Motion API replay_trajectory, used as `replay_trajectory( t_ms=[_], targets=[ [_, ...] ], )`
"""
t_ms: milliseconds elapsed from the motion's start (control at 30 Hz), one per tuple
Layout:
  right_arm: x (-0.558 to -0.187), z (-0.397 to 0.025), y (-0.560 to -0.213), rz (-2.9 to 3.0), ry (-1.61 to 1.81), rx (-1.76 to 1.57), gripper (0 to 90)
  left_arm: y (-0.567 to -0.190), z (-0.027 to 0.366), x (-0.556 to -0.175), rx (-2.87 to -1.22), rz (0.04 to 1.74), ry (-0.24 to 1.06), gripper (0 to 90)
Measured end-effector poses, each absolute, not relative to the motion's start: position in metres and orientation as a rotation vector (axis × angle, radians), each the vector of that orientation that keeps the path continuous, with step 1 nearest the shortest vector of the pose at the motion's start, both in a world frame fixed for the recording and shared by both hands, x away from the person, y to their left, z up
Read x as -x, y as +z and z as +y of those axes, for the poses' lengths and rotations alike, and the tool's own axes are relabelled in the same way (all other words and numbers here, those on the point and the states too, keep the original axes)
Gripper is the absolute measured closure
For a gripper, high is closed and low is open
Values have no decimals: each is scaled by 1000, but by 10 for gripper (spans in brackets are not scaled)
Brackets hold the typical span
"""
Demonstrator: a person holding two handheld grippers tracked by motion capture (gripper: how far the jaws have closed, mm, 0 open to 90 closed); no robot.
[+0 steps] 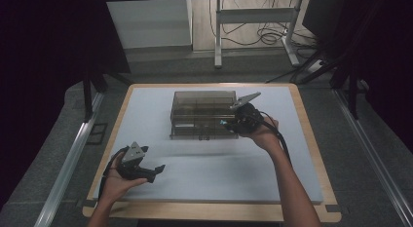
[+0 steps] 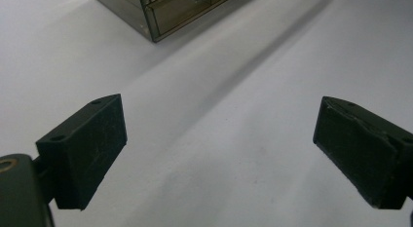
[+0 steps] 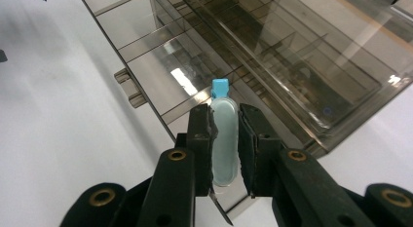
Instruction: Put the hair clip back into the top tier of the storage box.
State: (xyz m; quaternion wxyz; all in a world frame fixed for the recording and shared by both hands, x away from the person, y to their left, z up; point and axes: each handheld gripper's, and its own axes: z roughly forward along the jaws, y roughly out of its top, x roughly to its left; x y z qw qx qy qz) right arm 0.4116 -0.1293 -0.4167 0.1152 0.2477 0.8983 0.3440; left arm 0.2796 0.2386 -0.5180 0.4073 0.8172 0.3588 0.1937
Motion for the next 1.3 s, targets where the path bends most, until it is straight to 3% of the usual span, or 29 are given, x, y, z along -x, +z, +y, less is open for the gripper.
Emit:
replay_trajectory(
  t_ms=[1300],
  targets=[
    [-422, -118, -439, 2674, 915, -750, 722, -516, 239, -278, -2046, 906, 530, 69]
  ],
)
